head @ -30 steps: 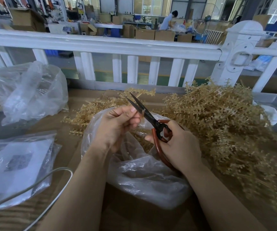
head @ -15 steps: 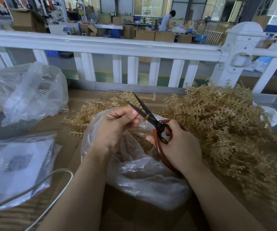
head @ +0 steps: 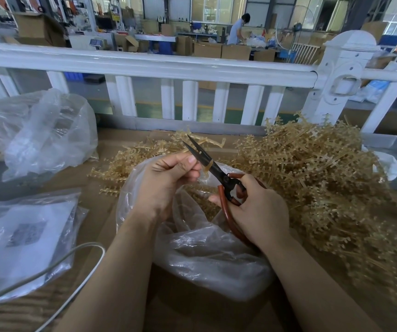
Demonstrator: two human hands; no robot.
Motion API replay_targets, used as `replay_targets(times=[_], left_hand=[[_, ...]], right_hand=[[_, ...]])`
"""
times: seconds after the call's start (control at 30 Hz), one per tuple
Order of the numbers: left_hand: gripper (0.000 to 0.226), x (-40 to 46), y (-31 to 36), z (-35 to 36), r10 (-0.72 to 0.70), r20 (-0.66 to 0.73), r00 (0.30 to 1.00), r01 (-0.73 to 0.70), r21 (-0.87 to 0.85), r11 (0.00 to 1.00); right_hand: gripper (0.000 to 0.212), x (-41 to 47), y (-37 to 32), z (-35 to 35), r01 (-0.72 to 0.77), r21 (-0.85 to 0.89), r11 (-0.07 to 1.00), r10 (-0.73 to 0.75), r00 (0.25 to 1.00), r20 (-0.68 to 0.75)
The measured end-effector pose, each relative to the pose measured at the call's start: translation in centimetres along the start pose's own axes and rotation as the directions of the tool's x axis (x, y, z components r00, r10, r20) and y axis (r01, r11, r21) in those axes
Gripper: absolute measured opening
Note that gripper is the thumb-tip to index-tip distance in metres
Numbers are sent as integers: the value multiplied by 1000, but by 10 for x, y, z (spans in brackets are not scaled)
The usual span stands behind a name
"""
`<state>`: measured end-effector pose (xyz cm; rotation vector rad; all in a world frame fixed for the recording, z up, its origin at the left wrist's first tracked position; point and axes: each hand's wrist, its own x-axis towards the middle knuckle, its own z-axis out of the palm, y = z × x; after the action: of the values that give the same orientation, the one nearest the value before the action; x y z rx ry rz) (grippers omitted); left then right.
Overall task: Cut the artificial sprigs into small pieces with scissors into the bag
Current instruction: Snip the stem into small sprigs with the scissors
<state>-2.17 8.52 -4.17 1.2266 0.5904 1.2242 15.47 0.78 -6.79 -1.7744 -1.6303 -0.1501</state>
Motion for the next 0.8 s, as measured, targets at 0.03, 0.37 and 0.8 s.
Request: replay_targets(times=[0.03,0.37,0.8], left_hand=[[13,0,0,0,2,1,1000,-2,1,1000],[10,2,-2,0,-4,-17,1000,4,-37,999],[10,1,-10,-2,113,36,993,-117,127,985]], right_hand=[[67,0,0,0,2,1,1000,-2,1000,-1],[74,3,1,0,8,9,1000,-8,1000,27],[71,1,1,0,-24,-28,999,25,999,28]])
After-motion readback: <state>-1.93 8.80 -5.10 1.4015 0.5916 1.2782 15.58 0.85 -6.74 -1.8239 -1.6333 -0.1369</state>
